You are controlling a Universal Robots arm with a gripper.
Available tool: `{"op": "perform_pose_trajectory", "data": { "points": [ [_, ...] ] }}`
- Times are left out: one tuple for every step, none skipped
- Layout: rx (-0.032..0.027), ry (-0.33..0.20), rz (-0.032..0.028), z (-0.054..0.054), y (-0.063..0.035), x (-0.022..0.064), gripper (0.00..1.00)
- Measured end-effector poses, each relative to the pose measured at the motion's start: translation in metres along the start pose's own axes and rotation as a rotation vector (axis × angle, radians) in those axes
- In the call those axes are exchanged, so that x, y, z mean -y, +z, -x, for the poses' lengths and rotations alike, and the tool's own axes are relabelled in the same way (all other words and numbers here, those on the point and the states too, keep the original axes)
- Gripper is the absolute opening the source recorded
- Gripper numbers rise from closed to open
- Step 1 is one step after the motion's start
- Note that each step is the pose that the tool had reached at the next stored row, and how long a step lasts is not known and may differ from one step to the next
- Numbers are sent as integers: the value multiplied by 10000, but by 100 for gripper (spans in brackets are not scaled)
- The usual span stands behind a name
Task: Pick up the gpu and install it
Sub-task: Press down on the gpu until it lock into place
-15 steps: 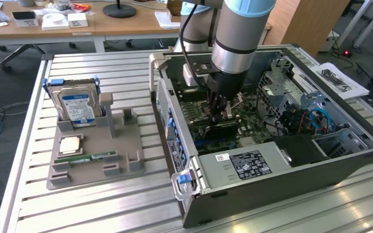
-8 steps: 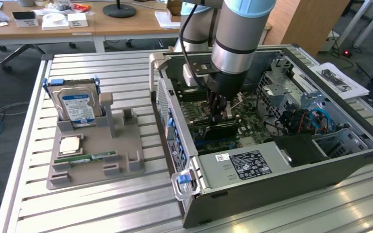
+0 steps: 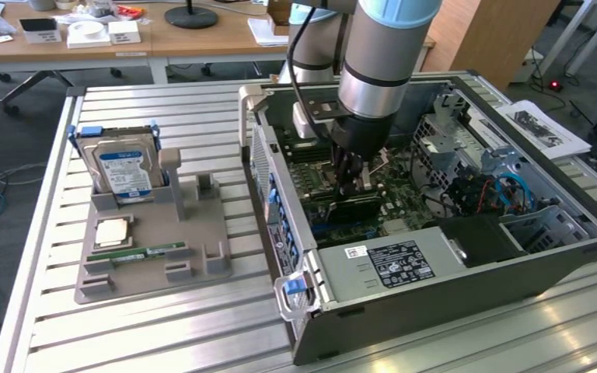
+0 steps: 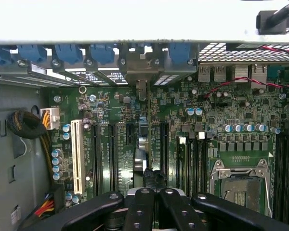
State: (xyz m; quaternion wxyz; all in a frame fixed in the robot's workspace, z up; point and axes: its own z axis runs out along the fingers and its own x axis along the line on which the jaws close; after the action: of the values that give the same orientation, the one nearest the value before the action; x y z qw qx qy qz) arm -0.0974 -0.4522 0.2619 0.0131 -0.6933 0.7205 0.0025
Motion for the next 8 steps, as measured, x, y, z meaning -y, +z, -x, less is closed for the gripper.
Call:
{"op": "perform_pose_trajectory", "data": {
  "points": [
    [1,0,-1,0,0,-2,11],
    [1,2,-1,0,0,-5,11],
    [2,2,-2,0,0,-8,11],
    [3,2,-2,-1,0,-12,11],
    [3,1,-3,-1,0,-15,11],
    [4,0,-4,-1,0,-19,11],
    [4,1,-4,-1,0,-23,11],
    [4,0,-5,-1,0,-26,11]
  ]
}}
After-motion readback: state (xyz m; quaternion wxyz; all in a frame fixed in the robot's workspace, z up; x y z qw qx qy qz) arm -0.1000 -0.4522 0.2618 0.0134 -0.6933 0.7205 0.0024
